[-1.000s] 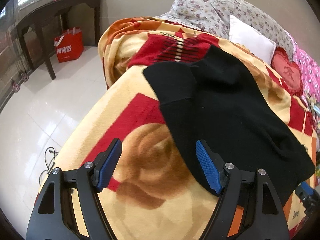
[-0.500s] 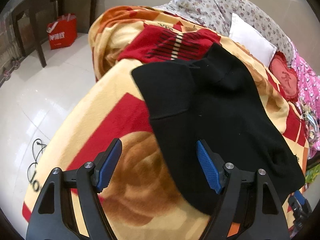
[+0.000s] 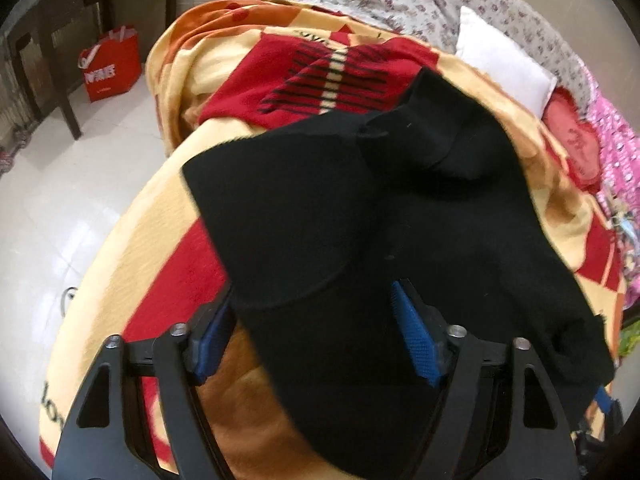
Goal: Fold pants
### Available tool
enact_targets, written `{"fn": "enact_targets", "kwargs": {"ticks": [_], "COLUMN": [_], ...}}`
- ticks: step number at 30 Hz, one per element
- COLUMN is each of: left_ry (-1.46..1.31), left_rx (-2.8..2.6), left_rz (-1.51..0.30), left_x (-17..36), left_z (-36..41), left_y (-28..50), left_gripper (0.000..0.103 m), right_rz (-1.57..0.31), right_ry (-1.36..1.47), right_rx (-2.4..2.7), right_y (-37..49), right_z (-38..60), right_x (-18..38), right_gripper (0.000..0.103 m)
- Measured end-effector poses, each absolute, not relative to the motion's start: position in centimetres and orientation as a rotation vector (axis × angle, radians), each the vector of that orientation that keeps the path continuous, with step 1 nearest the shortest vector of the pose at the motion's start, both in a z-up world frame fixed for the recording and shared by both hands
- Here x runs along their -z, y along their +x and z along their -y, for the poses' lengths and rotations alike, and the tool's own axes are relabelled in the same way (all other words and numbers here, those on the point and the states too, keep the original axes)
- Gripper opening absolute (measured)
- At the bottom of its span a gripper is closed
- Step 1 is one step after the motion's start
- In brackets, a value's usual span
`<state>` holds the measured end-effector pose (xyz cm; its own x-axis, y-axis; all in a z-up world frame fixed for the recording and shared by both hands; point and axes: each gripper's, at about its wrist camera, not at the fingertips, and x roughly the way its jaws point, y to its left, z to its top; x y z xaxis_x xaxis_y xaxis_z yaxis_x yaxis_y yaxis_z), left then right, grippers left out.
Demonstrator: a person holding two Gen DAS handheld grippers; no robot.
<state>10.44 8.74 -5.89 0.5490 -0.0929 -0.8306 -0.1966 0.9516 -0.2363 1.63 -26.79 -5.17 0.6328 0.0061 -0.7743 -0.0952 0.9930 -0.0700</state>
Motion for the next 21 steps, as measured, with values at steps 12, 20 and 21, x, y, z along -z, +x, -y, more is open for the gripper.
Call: {"fn": "enact_targets", "kwargs": {"ticks": [12, 20, 21], "left_ry": [-0.289, -0.318, -0.310], "left_rx": [-0.010, -0.060, -0.068], "left_rz": [-0.901, -0.910, -0.909], "left_x": [2.4, 3.5, 3.6], "left_z": [-8.6, -10.6, -10.5], "left_y": [6.1, 1.2, 0.9], "left_gripper": [0.009, 0.009, 0.009], "right_rz": [-0.793, -0.715, -0.704], "right_ry": [-0.098, -0.084, -0.089], "right_rx": [-0.019, -0.061, -0.072], "right_y": [6.6, 13.9, 14.4], "right_z": [28.5, 26.4, 25.8], "right_x": [3.7, 0.4, 0.4], "right_gripper": [0.016, 0.013, 0.013]}}
